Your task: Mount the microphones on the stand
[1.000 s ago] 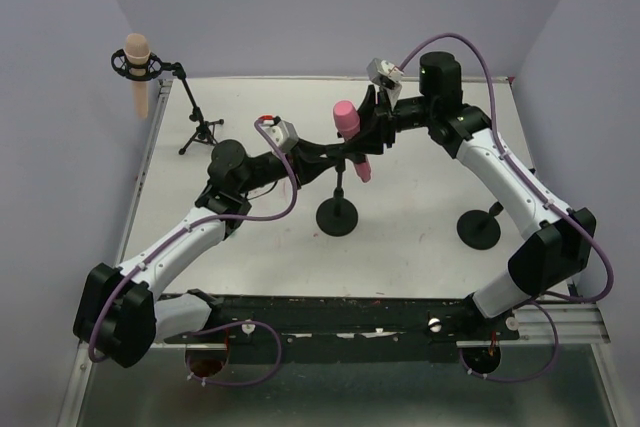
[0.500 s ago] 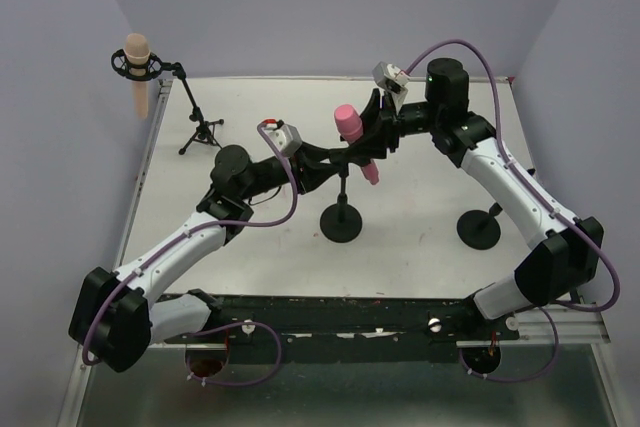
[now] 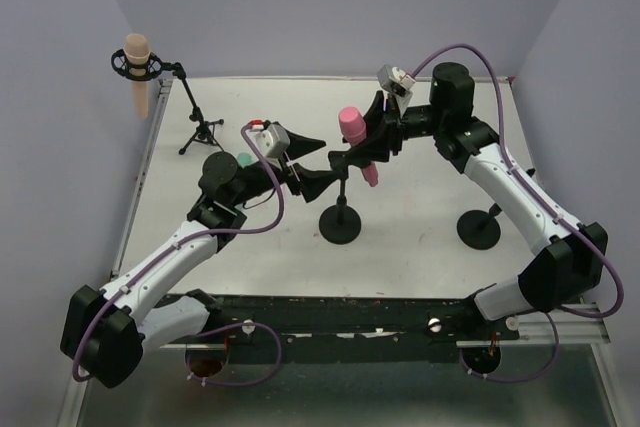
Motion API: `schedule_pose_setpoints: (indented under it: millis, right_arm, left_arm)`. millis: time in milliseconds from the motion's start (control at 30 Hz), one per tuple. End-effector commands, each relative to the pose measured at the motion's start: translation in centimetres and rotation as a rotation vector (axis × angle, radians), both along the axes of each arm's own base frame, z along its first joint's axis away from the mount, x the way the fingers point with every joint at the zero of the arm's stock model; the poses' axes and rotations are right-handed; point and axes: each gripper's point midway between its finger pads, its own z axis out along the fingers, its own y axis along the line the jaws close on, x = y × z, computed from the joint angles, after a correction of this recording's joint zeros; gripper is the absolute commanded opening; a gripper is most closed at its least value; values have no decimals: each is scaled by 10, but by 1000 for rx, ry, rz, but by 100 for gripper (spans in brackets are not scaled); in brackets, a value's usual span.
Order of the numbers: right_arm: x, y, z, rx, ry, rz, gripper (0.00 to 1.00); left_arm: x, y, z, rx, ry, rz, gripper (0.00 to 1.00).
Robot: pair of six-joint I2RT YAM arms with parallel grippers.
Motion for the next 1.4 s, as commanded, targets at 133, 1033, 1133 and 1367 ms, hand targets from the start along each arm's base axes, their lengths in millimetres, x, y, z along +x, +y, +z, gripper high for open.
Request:
schedule_pose_setpoints:
  millis: [133,1033,1133,1367]
  right_arm:
    - [-7,-13,14,21,2,-10,76]
    - [-19,-76,-58,-25,-45,-126,100]
    - [-19,-76,-67,-30,-38,-120,100]
    - [-19,-76,-70,-38,-39,-120,100]
  left_arm:
    - [-13,17,-9,43,-42,49,93]
    - [-13,15,-77,106,-178,57,99]
    - [-6,6,-75,111,-200,46,98]
    - [5,-13,-74,97,-198,14,91]
